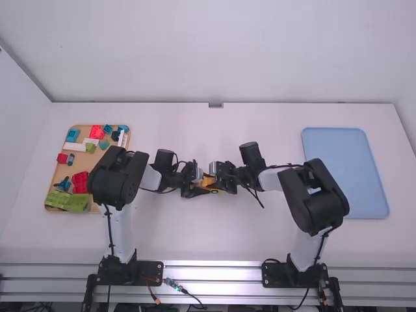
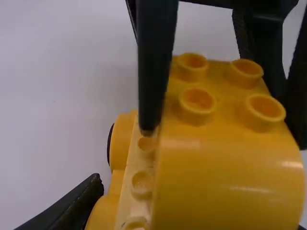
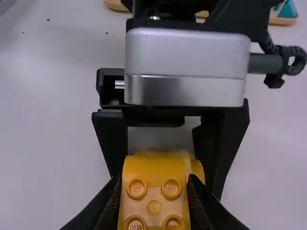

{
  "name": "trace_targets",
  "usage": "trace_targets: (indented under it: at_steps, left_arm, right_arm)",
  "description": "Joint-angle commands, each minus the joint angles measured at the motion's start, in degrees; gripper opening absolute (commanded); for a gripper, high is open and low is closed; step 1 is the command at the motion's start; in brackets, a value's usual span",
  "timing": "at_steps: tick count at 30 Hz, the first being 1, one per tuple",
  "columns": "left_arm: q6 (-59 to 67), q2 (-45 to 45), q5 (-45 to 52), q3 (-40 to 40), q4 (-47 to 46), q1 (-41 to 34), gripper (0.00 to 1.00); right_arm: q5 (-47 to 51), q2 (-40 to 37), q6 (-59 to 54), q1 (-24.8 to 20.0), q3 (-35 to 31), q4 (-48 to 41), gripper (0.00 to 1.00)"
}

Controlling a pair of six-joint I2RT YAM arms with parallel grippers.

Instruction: Assemble lego blocks to make yellow taxi

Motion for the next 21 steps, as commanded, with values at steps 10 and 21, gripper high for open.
trace_targets:
  at_steps: [10, 21]
  left_arm:
    - [0.2, 0.7, -8.7, -1.1, -1.7, -2.6, 0.48]
    - [0.3, 0.7, -8.7, -1.2, -1.3, -3.0, 0.48]
  right_arm:
    - [-1.7, 5.3, 2.2, -0.6, 4.3, -0.1, 0.0]
    - [0.2, 5.3, 1.4, -0.5, 4.2, -2.3, 0.0]
